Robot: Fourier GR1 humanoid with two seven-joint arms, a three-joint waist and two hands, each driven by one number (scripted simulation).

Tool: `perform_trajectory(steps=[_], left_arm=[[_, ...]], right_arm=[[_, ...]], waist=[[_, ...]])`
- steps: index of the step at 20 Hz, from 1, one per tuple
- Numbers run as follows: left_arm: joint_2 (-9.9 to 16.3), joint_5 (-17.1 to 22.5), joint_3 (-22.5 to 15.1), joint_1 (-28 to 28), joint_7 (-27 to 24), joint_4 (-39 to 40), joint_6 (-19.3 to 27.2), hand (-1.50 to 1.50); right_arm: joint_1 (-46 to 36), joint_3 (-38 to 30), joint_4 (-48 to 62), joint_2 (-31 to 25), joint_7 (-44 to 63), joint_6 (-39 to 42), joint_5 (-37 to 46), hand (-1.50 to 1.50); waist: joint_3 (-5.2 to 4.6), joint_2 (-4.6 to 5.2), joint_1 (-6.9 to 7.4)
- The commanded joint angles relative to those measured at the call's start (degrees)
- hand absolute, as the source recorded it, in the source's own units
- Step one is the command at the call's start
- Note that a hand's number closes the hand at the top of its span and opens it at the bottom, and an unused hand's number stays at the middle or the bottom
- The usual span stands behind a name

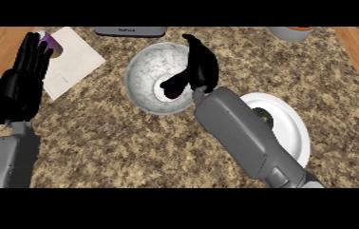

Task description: Pick the eggplant from the plate and place it in the bowl

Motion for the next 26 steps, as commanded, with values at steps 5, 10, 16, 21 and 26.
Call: perform_trajectory(steps=[5,10,16,21,26], left_arm=[[-1.04,-0.21,-0.01,4.19,-0.35,-2.23,0.44,0.00],[-0.26,-0.12,0.76,3.38,2.07,-3.76,1.33,0.00],[3.30,2.95,4.68,5.23,0.97,-2.70,-2.46,0.00],[-0.52,0.04,1.93,4.64,-1.64,-1.25,0.26,0.00],[1.63,0.77,3.35,4.20,-1.26,-0.14,-1.52,0.00]], right_arm=[[-1.14,-5.48,2.04,-0.80,-8.54,-18.26,1.24,-1.50],[10.35,-7.62,-6.63,-4.81,-11.52,-20.65,0.07,-1.50],[22.58,-11.77,-25.24,-12.72,-14.12,-15.34,-6.68,-1.50],[33.72,-17.82,-34.36,-19.05,-22.86,-8.81,-16.12,-1.50],[45.04,-22.45,-43.55,-21.14,-28.08,-4.01,-21.88,-1.50]], waist=[[-0.01,-0.52,-1.59],[0.03,-0.95,-3.34],[0.01,-1.18,-4.06],[0.01,-0.86,-3.75],[-0.02,-0.83,-3.34]])
